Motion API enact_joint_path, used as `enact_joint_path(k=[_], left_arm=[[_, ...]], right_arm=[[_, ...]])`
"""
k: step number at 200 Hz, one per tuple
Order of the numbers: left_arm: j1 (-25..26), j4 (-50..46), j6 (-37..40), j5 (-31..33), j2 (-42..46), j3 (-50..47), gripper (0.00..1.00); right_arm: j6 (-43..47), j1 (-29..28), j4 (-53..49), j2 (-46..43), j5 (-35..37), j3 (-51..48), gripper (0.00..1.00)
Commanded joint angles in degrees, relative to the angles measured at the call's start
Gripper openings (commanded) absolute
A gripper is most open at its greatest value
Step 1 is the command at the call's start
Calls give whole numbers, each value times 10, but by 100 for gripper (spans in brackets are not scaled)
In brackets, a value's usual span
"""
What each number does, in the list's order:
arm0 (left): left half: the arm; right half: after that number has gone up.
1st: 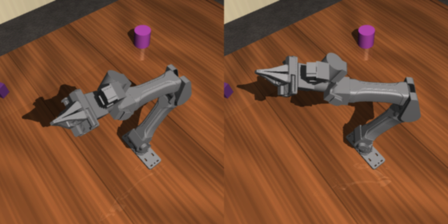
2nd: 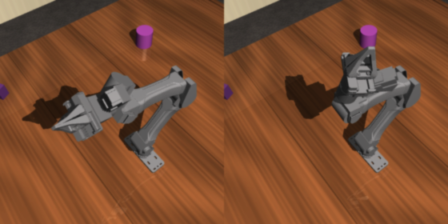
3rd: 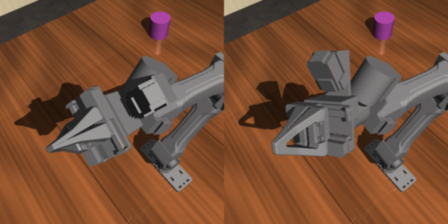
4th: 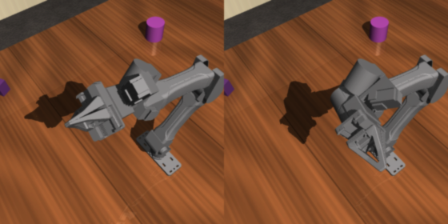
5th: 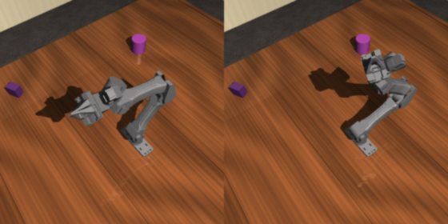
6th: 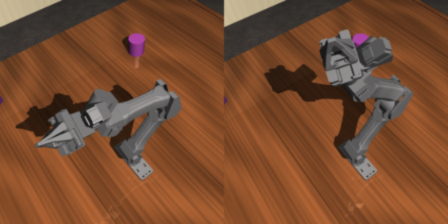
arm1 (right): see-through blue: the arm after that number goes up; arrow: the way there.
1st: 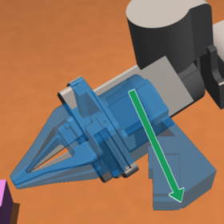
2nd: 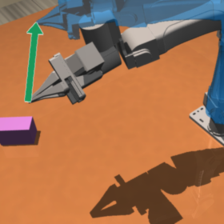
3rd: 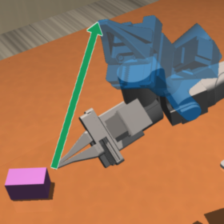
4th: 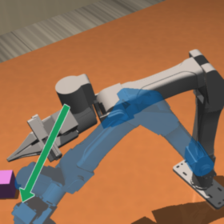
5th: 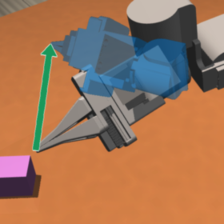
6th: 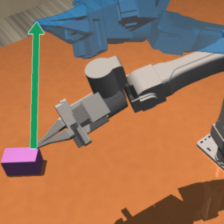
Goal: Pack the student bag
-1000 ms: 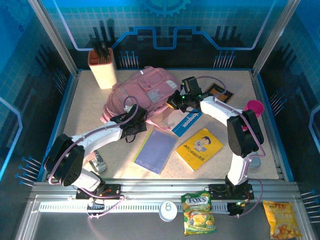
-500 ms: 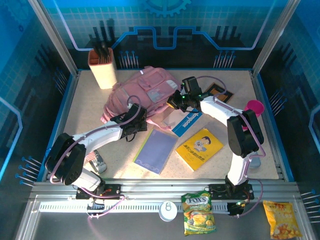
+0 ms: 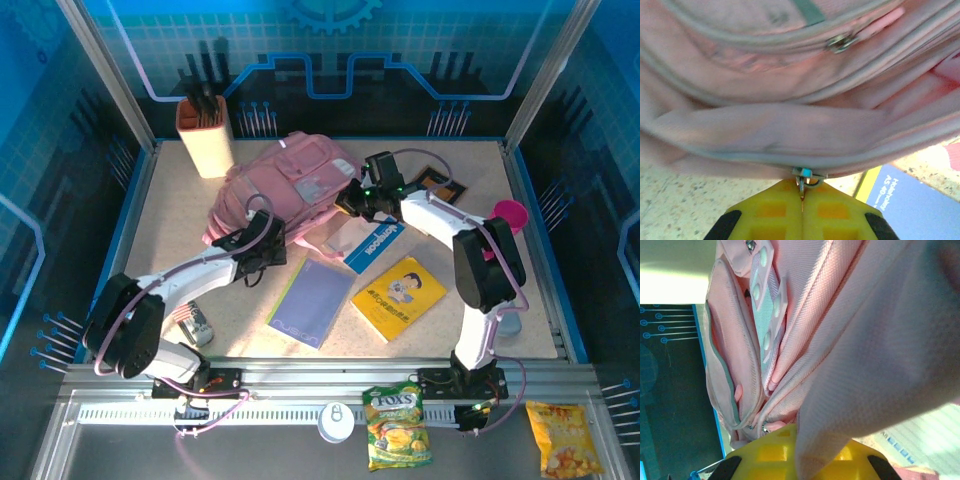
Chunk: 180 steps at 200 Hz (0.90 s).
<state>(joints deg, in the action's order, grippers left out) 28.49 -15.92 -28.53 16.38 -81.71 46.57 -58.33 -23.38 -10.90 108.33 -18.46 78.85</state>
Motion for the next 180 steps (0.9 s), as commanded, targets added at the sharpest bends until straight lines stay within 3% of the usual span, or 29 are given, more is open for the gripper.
enact_joint_path(k=[1,28,48,61,116,180], left_arm=[[-16,-22,2,-23,28,-29,0],[-15,-27,35,-88,13,-15,0],[-15,-48,53,-121,-17,20,0],[-14,-68,58,-132,-39,49,0],[-7,-156,69,-202,-106,155,0],[1,-176,76,-221,-131,194,0]], right_arm=[[41,34,50,26,14,39,2],[48,39,47,52,11,55,9],[19,40,63,35,16,19,33],[-3,39,52,12,32,-12,42],[-96,11,41,-123,75,-163,59],[-186,-66,94,-87,73,-183,61]])
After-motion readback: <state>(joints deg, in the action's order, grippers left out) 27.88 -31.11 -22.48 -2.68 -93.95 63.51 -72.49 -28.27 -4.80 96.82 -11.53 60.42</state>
